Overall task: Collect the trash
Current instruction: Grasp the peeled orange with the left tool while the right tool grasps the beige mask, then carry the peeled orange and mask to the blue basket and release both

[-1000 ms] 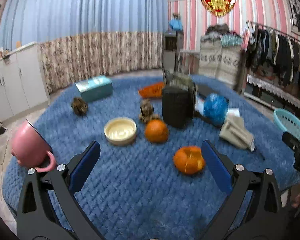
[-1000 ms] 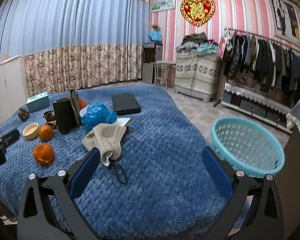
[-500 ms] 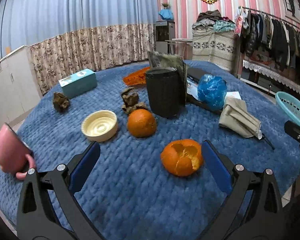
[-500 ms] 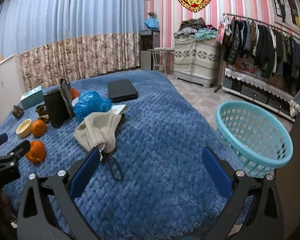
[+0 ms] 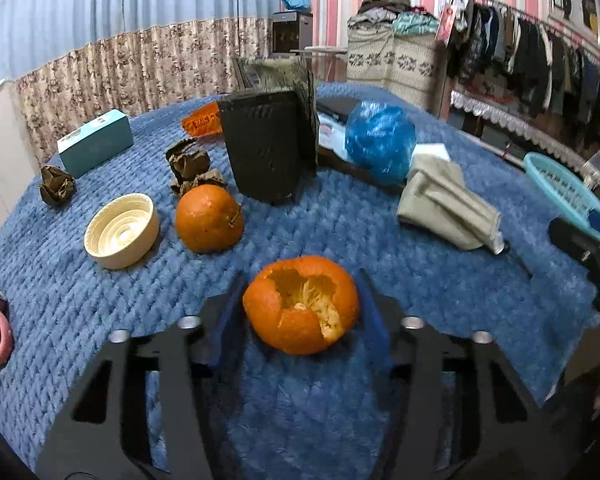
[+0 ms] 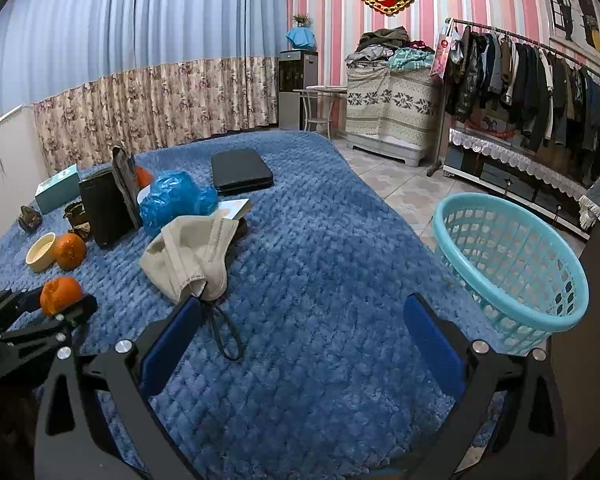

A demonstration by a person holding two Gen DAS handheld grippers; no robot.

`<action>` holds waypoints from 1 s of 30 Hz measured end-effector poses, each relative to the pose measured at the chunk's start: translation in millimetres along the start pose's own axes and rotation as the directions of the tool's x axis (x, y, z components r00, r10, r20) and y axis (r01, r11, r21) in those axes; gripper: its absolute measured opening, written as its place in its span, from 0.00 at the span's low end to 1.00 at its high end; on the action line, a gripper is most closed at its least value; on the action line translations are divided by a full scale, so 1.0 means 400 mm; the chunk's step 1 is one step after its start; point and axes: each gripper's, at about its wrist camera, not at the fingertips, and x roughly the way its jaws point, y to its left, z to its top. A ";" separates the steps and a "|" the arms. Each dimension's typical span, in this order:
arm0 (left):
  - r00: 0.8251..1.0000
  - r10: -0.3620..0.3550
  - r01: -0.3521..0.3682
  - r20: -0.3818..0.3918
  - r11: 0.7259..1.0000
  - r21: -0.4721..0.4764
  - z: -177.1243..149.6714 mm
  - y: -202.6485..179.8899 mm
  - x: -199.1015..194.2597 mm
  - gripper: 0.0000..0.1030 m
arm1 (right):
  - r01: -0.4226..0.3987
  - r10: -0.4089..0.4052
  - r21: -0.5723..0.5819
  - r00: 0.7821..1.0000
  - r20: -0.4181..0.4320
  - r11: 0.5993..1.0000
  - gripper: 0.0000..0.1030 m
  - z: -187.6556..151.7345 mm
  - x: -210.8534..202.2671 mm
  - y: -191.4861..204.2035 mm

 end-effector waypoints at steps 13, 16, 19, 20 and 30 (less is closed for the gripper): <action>0.999 0.018 -0.018 0.032 1.000 -0.013 0.028 0.042 -0.056 0.33 | -0.094 0.093 -0.143 0.996 -0.014 0.985 0.95 0.046 0.053 0.097; 0.998 0.038 -0.037 0.052 0.999 -0.017 0.048 0.056 -0.070 0.33 | -0.129 0.120 -0.167 0.991 -0.063 0.977 0.78 0.050 0.097 0.125; 0.997 0.048 -0.046 0.061 0.999 -0.026 0.061 0.068 -0.079 0.33 | -0.176 0.154 -0.159 0.978 -0.140 0.971 0.54 0.043 0.144 0.139; 0.997 0.049 -0.047 0.064 0.998 -0.029 0.064 0.070 -0.081 0.33 | -0.210 0.187 -0.138 0.970 -0.158 0.968 0.39 0.040 0.154 0.137; 0.987 0.023 -0.025 0.160 1.000 0.014 0.142 0.016 -0.151 0.33 | -0.231 0.232 -0.030 0.972 0.042 0.973 0.25 0.100 -0.012 -0.005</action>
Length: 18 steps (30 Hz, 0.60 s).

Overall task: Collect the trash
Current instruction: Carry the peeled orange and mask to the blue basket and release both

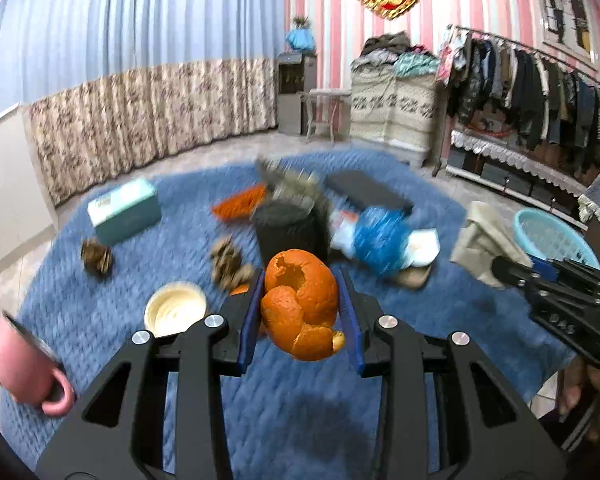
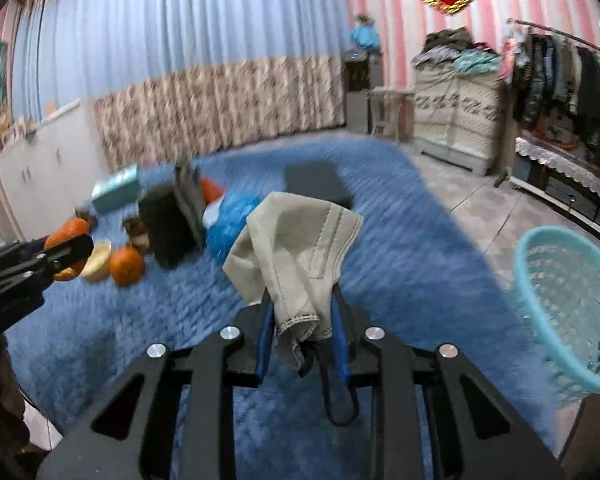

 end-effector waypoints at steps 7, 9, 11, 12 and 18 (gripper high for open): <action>0.992 -0.089 0.083 0.094 0.994 0.066 0.141 -0.140 -0.003 0.33 | 0.115 -0.121 0.068 0.987 0.104 0.991 0.25 0.114 -0.106 -0.138; 0.986 -0.117 0.107 0.116 0.990 0.089 0.180 -0.187 0.000 0.33 | 0.179 -0.190 0.097 0.973 0.131 0.979 0.25 0.152 -0.134 -0.190; 0.981 -0.144 0.131 0.133 0.986 0.105 0.219 -0.233 0.004 0.33 | 0.205 -0.226 0.142 0.963 0.149 0.968 0.25 0.184 -0.157 -0.246; 0.977 -0.162 0.145 0.142 0.982 0.119 0.241 -0.260 0.005 0.33 | 0.217 -0.242 0.167 0.958 0.154 0.962 0.25 0.199 -0.170 -0.273; 0.961 -0.234 0.209 0.147 0.963 0.170 0.303 -0.383 0.025 0.33 | 0.282 -0.319 0.237 0.938 0.133 0.930 0.25 0.185 -0.197 -0.382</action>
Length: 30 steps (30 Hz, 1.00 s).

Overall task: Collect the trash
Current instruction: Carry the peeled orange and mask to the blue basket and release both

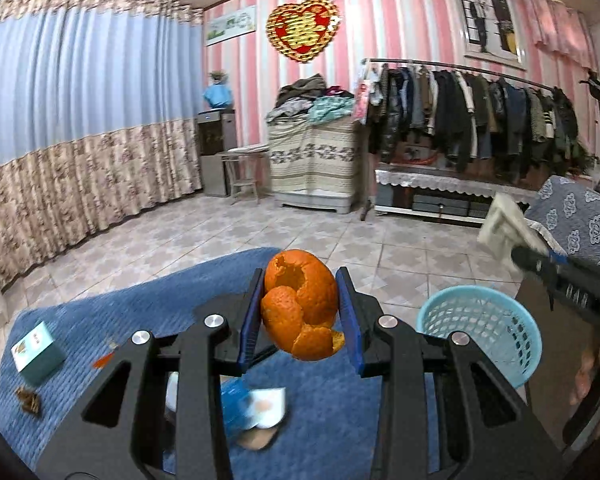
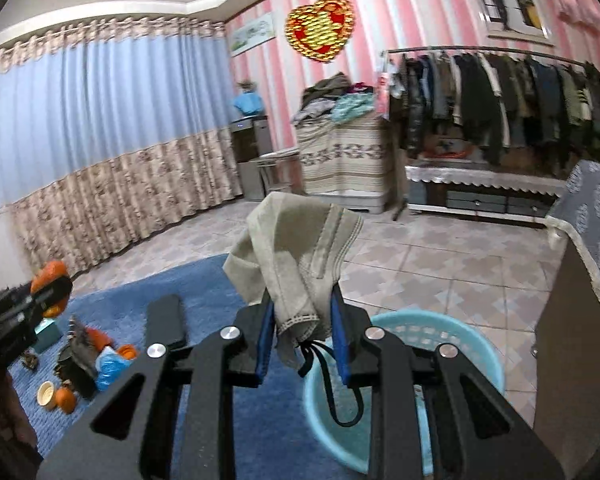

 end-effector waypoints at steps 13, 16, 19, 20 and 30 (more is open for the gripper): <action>0.976 -0.157 0.166 -0.152 0.985 0.052 -0.077 -0.246 0.217 0.33 | 0.205 -0.194 0.200 0.978 -0.070 0.958 0.25 -0.173 0.019 -0.259; 0.966 -0.186 0.204 -0.181 0.975 0.084 -0.098 -0.301 0.252 0.33 | 0.219 -0.204 0.242 0.975 -0.087 0.945 0.25 -0.189 0.034 -0.302; 0.956 -0.222 0.247 -0.193 0.962 0.114 -0.116 -0.357 0.288 0.33 | 0.231 -0.214 0.250 0.972 -0.092 0.940 0.25 -0.178 0.056 -0.326; 0.954 -0.229 0.254 -0.196 0.960 0.117 -0.117 -0.370 0.296 0.33 | 0.238 -0.220 0.255 0.971 -0.096 0.937 0.25 -0.177 0.063 -0.330; 0.924 -0.282 0.326 -0.259 0.934 0.148 -0.158 -0.500 0.421 0.34 | 0.255 -0.222 0.327 0.966 -0.135 0.910 0.25 -0.199 0.104 -0.399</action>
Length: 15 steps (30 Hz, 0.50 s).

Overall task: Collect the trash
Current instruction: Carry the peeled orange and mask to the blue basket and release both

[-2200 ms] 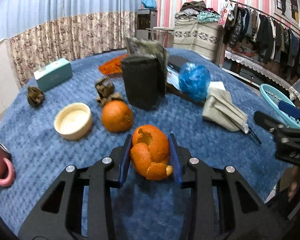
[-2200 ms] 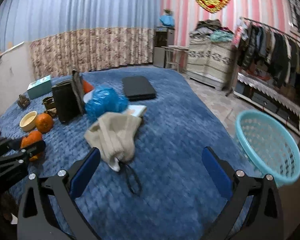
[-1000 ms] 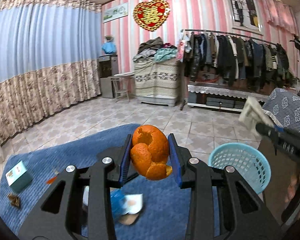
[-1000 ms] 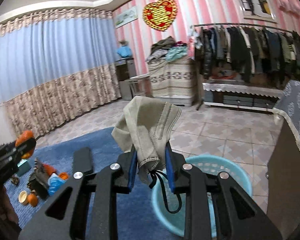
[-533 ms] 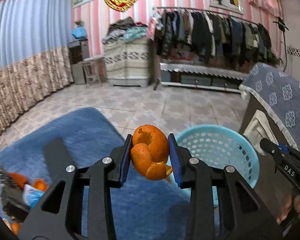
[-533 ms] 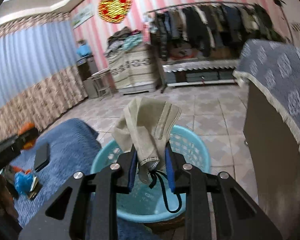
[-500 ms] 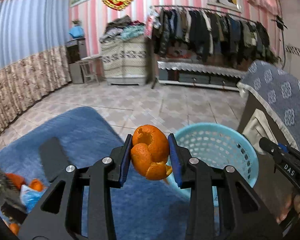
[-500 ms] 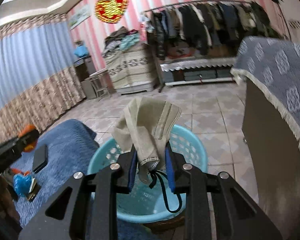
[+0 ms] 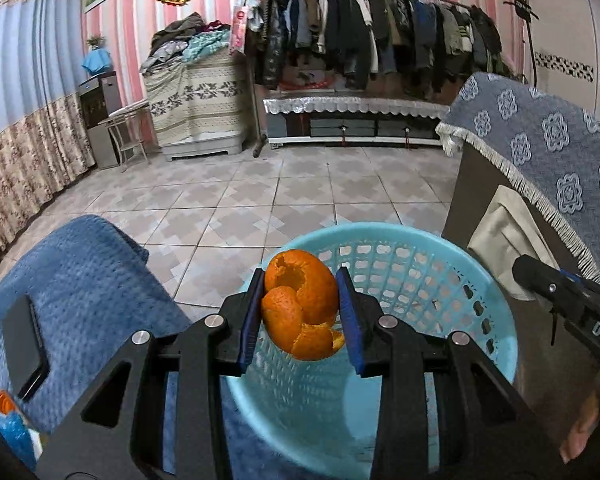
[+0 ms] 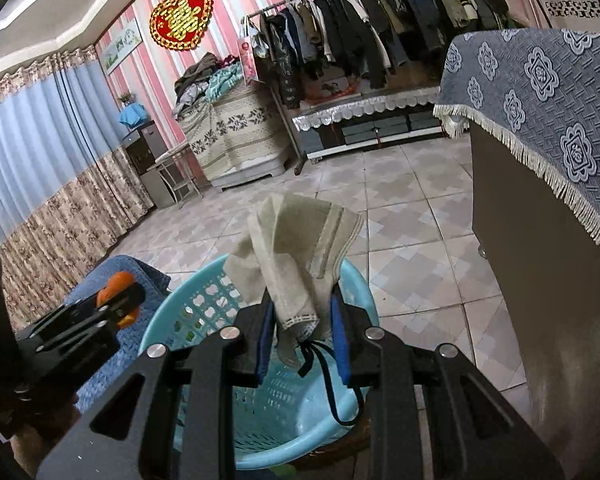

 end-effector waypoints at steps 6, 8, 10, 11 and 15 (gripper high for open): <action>1.000 0.019 -0.019 -0.013 1.000 -0.014 -0.001 0.005 0.024 0.51 | -0.004 0.003 -0.030 1.000 -0.020 1.000 0.25 -0.005 0.022 0.017; 0.999 0.051 -0.051 0.006 0.999 -0.013 0.000 0.013 0.014 0.68 | -0.008 0.008 -0.029 1.000 -0.020 1.000 0.25 -0.006 0.022 0.022; 0.997 0.070 -0.070 0.025 0.997 -0.018 0.003 0.027 0.000 0.73 | -0.012 0.011 -0.037 1.000 -0.022 0.999 0.25 -0.006 0.028 0.031; 0.996 0.082 -0.082 0.026 0.996 -0.023 0.004 0.040 -0.009 0.73 | -0.013 0.012 -0.043 1.000 -0.024 0.999 0.25 -0.007 0.030 0.038; 0.989 0.140 -0.137 0.047 0.988 -0.071 0.011 0.102 -0.049 0.82 | -0.025 0.023 -0.073 0.999 -0.031 0.997 0.25 -0.012 0.040 0.076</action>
